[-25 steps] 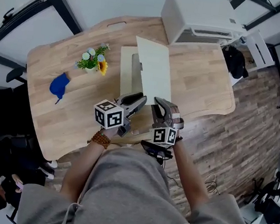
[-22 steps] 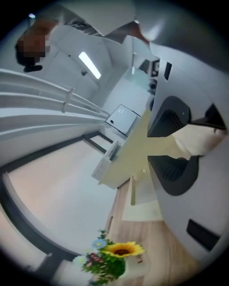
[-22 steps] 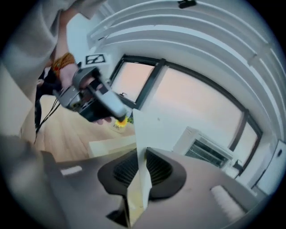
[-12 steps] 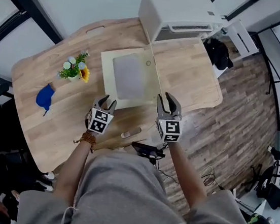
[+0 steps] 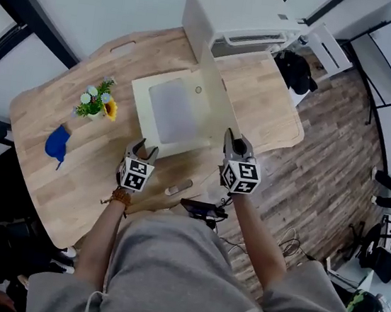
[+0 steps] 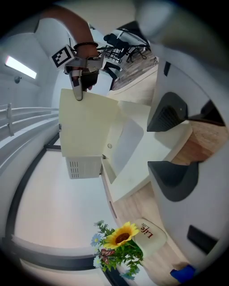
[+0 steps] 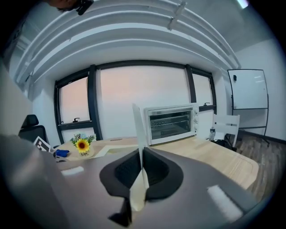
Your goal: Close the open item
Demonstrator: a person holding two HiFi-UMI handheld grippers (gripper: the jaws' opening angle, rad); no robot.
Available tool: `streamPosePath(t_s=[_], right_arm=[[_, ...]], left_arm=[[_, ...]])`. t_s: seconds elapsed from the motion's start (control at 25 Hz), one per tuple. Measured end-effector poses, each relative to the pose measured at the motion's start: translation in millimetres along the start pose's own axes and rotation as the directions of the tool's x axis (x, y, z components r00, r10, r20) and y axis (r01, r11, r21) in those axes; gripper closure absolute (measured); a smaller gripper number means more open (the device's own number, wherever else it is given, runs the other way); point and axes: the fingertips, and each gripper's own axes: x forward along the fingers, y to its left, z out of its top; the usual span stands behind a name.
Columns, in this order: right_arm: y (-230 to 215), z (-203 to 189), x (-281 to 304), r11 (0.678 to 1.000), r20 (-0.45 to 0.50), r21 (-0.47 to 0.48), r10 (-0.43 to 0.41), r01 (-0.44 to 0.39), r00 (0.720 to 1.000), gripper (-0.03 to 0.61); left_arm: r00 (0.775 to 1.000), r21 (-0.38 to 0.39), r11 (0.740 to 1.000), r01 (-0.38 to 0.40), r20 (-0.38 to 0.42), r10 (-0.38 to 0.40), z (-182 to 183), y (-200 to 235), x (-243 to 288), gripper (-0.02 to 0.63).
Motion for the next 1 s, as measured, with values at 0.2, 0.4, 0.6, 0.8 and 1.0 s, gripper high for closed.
streamPosePath(t_s=[0.2, 0.4, 0.6, 0.8, 1.0], right_arm=[[-31.3, -15.2, -32.1, 0.982, -0.003, 0.182, -0.047, 0.047, 0.999, 0.566], [-44.8, -28.9, -55.4, 0.962, -0.003, 0.264, -0.073, 0.071, 0.997, 0.566], [-45.5, -28.9, -58.9, 0.953, 0.008, 0.298, -0.063, 0.058, 0.998, 0.566], [-39.4, -25.3, -56.1, 0.955, 0.012, 0.295, -0.033, 0.029, 0.999, 0.565], [-35.9, -24.2, -56.7, 0.956, 0.018, 0.293, -0.003, -0.003, 1.0, 0.565]], left_arm=[[0.999, 0.03, 0.999, 0.034, -0.01, -0.033, -12.5, -7.2, -13.5, 0.414], [0.995, 0.072, 0.993, 0.09, -0.043, -0.087, -22.5, -21.2, -25.6, 0.413], [0.996, 0.043, 0.996, 0.084, -0.01, -0.083, -26.7, -25.6, -26.5, 0.408], [0.992, 0.071, 0.989, 0.126, -0.012, -0.126, -28.8, -32.9, -28.8, 0.358], [0.992, 0.045, 0.991, 0.127, -0.006, -0.126, -31.1, -34.7, -24.5, 0.351]])
